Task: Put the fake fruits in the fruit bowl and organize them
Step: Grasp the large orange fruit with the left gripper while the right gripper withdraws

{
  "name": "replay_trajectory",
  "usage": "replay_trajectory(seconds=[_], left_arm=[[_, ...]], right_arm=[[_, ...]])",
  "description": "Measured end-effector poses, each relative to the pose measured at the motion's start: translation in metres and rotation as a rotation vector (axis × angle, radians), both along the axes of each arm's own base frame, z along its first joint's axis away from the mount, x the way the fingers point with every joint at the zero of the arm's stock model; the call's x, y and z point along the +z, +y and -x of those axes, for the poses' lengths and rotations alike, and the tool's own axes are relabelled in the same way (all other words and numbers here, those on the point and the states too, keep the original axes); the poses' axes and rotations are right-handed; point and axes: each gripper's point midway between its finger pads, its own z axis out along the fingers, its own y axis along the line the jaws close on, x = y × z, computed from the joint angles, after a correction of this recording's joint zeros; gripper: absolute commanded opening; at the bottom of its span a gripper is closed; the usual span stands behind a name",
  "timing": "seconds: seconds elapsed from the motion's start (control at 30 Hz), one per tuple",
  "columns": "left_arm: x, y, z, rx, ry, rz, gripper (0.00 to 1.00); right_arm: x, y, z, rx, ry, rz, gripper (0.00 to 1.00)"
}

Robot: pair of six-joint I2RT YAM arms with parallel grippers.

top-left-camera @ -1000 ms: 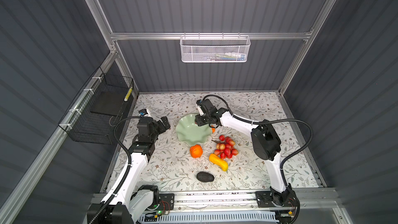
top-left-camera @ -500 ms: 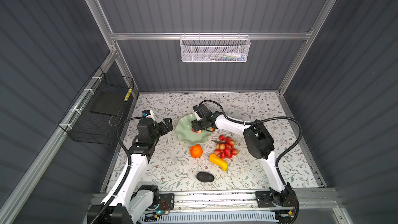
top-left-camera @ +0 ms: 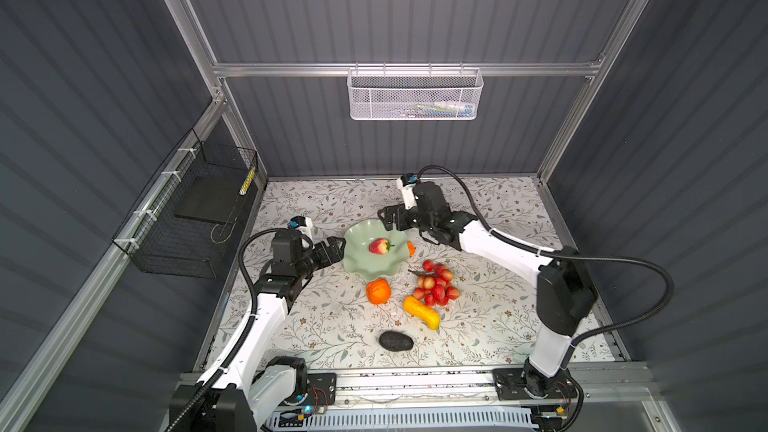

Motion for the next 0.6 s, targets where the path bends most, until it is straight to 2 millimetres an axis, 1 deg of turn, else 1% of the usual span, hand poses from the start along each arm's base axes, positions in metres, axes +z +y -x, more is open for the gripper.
replay_trajectory(seconds=[0.03, 0.1, 0.17, 0.2, 0.33, 0.43, 0.6], left_arm=[[-0.004, -0.012, 0.007, -0.040, 0.017, -0.008, 0.93], [-0.012, -0.034, 0.022, -0.112, 0.052, -0.023, 0.92], [-0.020, -0.051, 0.038, -0.174, 0.091, -0.038, 0.92], [-0.026, -0.054, 0.044, -0.188, 0.112, -0.046, 0.92], [-0.050, -0.060, 0.068, -0.216, 0.197, -0.087, 0.93], [-0.066, -0.065, 0.083, -0.241, 0.244, -0.113, 0.93], [-0.090, -0.084, 0.097, -0.306, 0.311, -0.187, 0.95]], right_arm=[[0.007, -0.015, -0.004, -0.034, -0.013, -0.036, 0.99], [0.011, -0.040, -0.013, -0.095, -0.024, -0.080, 0.99], [0.006, -0.060, -0.018, -0.147, -0.020, -0.098, 0.99], [0.003, -0.065, -0.019, -0.162, -0.015, -0.101, 0.99], [-0.015, -0.073, -0.013, -0.185, 0.020, -0.098, 0.99], [-0.022, -0.078, -0.010, -0.197, 0.039, -0.102, 0.99], [-0.027, -0.090, -0.011, -0.227, 0.053, -0.111, 0.99]])
